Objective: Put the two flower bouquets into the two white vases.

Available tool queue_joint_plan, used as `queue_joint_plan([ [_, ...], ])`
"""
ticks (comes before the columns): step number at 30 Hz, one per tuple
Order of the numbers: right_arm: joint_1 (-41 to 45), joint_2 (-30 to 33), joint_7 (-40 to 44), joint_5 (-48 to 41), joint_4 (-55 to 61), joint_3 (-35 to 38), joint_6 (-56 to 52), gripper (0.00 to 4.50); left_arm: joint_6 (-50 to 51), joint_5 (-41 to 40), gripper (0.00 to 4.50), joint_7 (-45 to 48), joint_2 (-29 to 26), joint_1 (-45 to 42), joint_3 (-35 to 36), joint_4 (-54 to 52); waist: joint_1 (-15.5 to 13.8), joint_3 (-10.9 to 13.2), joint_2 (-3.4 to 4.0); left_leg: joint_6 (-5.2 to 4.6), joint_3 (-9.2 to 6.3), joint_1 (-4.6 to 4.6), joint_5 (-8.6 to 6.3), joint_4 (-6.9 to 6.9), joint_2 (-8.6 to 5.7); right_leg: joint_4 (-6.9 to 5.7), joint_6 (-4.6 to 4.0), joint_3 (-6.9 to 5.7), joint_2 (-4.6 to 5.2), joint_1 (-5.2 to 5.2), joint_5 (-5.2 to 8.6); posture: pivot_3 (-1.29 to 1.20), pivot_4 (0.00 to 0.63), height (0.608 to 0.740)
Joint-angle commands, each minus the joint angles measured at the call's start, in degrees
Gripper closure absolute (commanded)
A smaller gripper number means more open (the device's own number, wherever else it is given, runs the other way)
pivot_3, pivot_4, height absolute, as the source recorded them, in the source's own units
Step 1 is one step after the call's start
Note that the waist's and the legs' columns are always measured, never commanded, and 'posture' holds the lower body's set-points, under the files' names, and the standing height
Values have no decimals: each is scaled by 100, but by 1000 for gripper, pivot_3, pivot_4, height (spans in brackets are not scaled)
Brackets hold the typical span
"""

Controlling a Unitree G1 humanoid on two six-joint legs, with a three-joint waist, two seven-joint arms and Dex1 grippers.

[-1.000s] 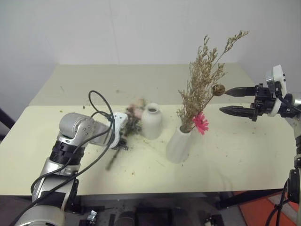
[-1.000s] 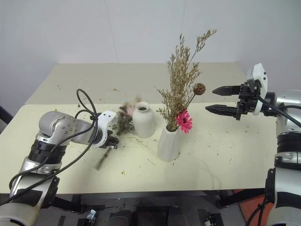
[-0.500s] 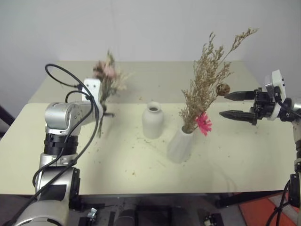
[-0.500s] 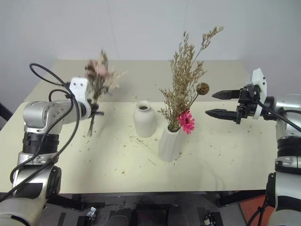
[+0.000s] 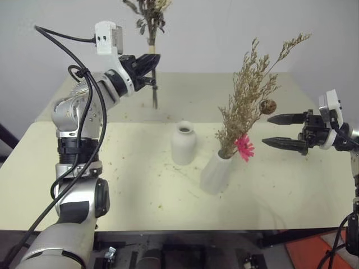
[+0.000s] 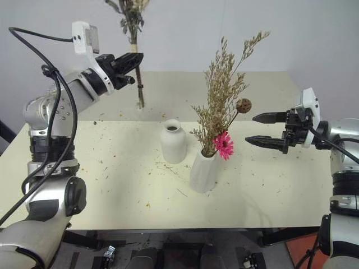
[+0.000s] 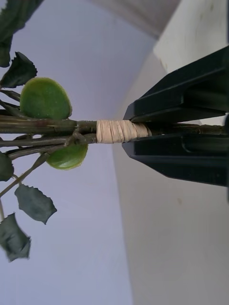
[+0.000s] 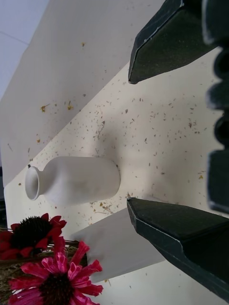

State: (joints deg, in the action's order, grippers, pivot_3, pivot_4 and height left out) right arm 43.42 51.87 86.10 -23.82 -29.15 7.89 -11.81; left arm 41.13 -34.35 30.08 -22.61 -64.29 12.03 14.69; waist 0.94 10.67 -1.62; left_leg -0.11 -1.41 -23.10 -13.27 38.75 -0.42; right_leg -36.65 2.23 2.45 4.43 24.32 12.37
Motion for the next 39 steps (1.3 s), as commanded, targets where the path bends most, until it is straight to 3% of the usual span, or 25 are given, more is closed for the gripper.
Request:
queue_joint_plan([
  [1, -36, 145, -10, -156, 266, 262, -40, 0, -388, -222, 4410, 426, 210, -102, 42, -204, 1, 0, 0, 0, 0, 0, 0, 0, 1, 0, 0, 0, -1, 0, 0, 0, 150, 740],
  [9, -198, 172, -95, -187, 456, 413, -132, 0, -1288, -67, 4410, 910, 850, 382, -247, -408, -3, 0, 0, -1, 0, 1, 0, 3, 1, -1, 0, 1, 0, -2, 0, 0, 150, 740],
  [22, -251, 208, -185, -188, 516, 471, -171, 0, -1512, 357, 4410, 1122, 919, 1074, -756, -621, -3, 0, 0, -3, 1, 6, -1, 3, 2, 0, 0, 3, -2, -5, 0, 0, 150, 740],
  [39, -1, 123, -165, -75, 230, 354, -26, 0, -1455, 511, 4410, 916, 895, 1745, -817, -1130, -5, 0, 0, -4, 1, 8, -1, 2, 3, 1, 0, 4, -3, -7, 0, 0, 150, 740],
])
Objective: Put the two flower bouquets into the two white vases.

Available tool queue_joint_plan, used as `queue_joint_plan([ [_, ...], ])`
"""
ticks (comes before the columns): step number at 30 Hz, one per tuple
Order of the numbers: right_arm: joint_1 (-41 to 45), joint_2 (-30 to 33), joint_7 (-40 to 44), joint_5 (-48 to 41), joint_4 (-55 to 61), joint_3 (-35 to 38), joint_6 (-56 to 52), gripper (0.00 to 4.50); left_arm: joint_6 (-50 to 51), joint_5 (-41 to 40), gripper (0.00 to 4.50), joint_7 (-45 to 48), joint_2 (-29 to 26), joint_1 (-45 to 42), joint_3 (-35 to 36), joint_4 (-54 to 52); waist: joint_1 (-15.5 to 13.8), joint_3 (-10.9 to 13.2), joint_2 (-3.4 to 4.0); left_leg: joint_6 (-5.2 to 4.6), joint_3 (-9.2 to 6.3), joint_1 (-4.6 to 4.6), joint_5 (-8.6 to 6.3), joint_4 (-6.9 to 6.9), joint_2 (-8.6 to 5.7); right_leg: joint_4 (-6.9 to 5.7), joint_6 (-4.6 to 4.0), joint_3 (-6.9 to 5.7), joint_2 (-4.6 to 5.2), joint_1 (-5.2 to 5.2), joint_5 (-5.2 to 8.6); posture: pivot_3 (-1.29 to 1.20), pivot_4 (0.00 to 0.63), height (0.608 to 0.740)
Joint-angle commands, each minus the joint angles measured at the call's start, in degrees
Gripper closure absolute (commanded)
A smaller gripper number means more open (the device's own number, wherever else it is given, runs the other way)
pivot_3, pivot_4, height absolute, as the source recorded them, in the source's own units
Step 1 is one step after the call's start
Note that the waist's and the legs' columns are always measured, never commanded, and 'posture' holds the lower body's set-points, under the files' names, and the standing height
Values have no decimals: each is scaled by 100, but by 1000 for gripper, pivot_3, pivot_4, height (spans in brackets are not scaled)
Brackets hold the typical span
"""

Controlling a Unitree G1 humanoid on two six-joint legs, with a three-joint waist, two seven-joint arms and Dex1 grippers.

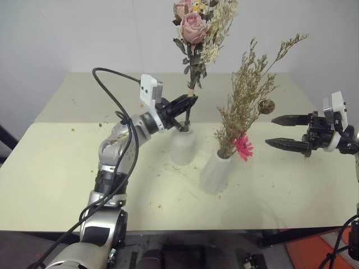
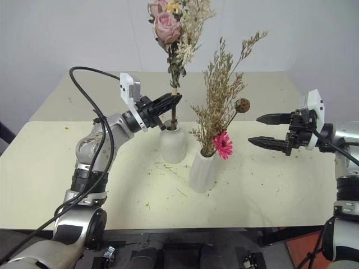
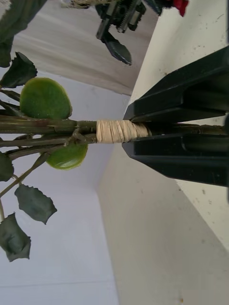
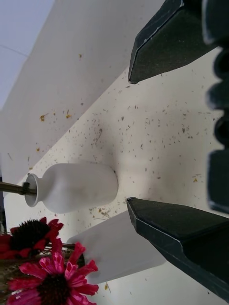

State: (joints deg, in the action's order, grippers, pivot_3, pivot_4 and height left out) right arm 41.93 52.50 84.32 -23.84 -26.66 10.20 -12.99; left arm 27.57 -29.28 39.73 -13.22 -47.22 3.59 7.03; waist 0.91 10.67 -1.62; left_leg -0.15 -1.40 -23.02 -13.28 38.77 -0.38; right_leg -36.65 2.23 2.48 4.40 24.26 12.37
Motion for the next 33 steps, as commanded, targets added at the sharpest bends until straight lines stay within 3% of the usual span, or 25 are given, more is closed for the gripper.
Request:
queue_joint_plan([
  [1, 161, 54, 14, -67, -35, 120, 101, 0, -79, 9, 4410, -80, -50, 75, 27, -406, -6, 0, 0, 0, 0, -1, 0, 0, 0, 0, 0, -1, 0, 0, 0, 0, 150, 740],
  [5, 199, 36, 17, -49, -91, 104, 135, 0, 50, 46, 4410, -128, -152, 265, -39, -599, -2, 0, 0, 0, 0, 0, 0, 0, 0, 0, 0, 0, 0, -1, 0, 0, 150, 740],
  [14, 173, 51, 15, -53, -99, 104, 155, 0, 801, -271, 1473, -257, -569, 735, 97, -1412, 4, 0, 0, 0, 0, 4, 0, 0, 4, -1, 0, 1, -2, -2, 0, 0, 150, 740],
  [19, 87, 102, 11, -61, -59, 138, 132, 0, 1505, -694, 27, -236, -1281, 1481, 500, -2414, 40, 0, 1, -2, 0, 7, -1, -3, 14, -1, 0, 4, -6, -2, 0, 0, 150, 740],
  [25, -145, 242, -48, -109, 159, 249, 40, 0, 1639, -1202, 27, 331, -2339, 2065, 1169, -2845, 31, 0, 2, -2, 3, 14, -2, 0, 19, -3, -2, 0, -9, -8, 0, 0, 150, 740],
  [33, -1441, 371, -626, -469, 1499, 970, -356, 0, 1010, -1468, 27, 2211, -3501, 2243, 1642, -1957, -13, -1, 4, -3, 7, 11, -2, -2, 19, 1, -4, -4, -8, -7, 2, 0, 150, 740],
])
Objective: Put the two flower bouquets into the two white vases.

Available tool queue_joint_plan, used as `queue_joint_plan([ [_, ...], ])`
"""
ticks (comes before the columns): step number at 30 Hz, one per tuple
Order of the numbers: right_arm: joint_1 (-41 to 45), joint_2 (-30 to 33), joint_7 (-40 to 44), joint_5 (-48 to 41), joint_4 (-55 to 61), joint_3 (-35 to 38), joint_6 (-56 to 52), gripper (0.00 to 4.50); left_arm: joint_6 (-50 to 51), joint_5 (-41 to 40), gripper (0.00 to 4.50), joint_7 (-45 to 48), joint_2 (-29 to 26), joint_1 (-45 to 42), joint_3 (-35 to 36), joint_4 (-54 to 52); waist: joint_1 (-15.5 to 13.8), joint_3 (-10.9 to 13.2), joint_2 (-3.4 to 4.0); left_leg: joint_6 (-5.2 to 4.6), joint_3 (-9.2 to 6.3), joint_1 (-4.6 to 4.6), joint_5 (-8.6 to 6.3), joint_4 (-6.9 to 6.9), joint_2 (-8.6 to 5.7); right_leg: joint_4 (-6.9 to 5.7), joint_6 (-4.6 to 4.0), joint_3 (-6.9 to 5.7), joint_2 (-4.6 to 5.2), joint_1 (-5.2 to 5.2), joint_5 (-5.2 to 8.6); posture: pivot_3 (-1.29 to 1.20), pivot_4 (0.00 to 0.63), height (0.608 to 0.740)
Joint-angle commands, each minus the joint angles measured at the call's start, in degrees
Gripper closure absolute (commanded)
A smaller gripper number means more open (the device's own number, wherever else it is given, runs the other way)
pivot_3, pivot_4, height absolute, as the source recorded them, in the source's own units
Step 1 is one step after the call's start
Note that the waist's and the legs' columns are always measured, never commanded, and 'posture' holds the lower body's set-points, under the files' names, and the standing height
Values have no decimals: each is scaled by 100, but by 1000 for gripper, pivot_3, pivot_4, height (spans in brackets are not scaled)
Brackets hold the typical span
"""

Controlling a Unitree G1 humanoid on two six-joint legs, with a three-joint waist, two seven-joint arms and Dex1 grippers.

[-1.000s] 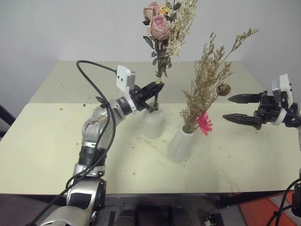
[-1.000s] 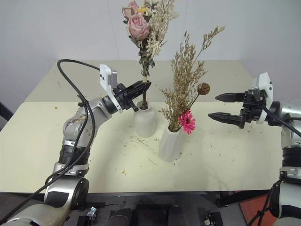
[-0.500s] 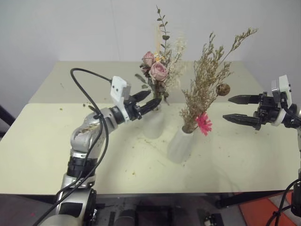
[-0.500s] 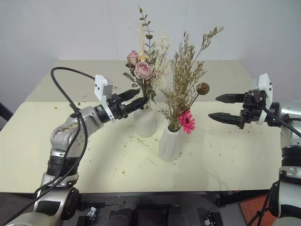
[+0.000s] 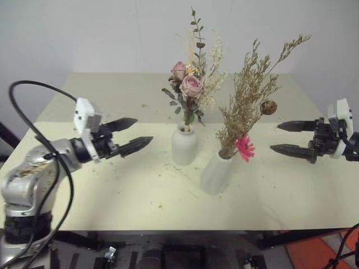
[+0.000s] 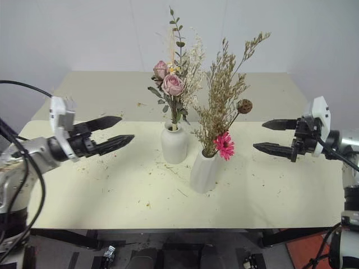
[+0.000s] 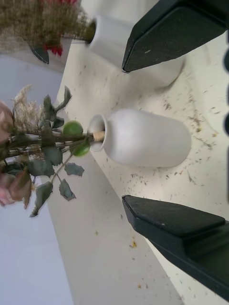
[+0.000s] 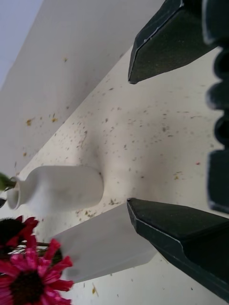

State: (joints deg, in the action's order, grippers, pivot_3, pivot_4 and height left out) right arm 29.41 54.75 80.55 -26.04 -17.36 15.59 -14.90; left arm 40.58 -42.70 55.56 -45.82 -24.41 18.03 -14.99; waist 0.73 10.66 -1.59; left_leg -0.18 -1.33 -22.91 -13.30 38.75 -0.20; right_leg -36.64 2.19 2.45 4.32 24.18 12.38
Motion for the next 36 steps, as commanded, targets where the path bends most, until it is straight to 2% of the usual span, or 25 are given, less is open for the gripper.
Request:
queue_joint_plan([
  [1, -432, 116, -397, -324, 888, 553, -307, 0, -289, -163, 27, 877, -386, -83, 211, 478, 6, 0, 1, 0, 3, 4, 0, 0, 0, 0, 0, 1, 0, -3, 0, 0, 150, 740],
  [6, -1412, -32, -1000, -649, 2393, 875, -853, 0, -278, -349, 27, 1825, -812, 40, 357, 1026, 41, -1, 1, -1, 3, 6, -1, -3, 9, -6, -4, 1, -12, 2, 6, 0, 150, 740],
  [10, -1698, -82, -1471, -826, 2939, 992, -1191, 0, -301, -241, 27, 2210, -957, 105, 118, 1157, 55, -1, 1, -1, 4, 7, -1, -3, 10, -6, -2, 3, -11, 1, 7, 0, 150, 740],
  [14, -1848, -61, -1665, -941, 3196, 1089, -1335, 0, -328, -213, 27, 2303, -890, 93, -2, 1147, 24, -1, 1, -2, 4, 7, -1, -1, 10, -5, 29, 2, -11, -1, 26, 0, 150, 740],
  [20, -2060, 15, -1740, -1030, 3307, 1234, -1343, 0, -339, -204, 27, 2313, -892, 22, -80, 1143, 9, -1, 0, -4, 3, 2, -2, -2, 10, -1, 8, 2, -6, 0, 14, 0, 150, 740],
  [36, -2066, 5, -1845, -977, 3333, 1254, -1246, 0, -371, -145, 27, 2274, -736, -617, -515, 1310, 12, -1, 0, -4, 4, 4, -2, -1, 9, -2, 27, 2, -10, -1, 25, 0, 150, 740],
])
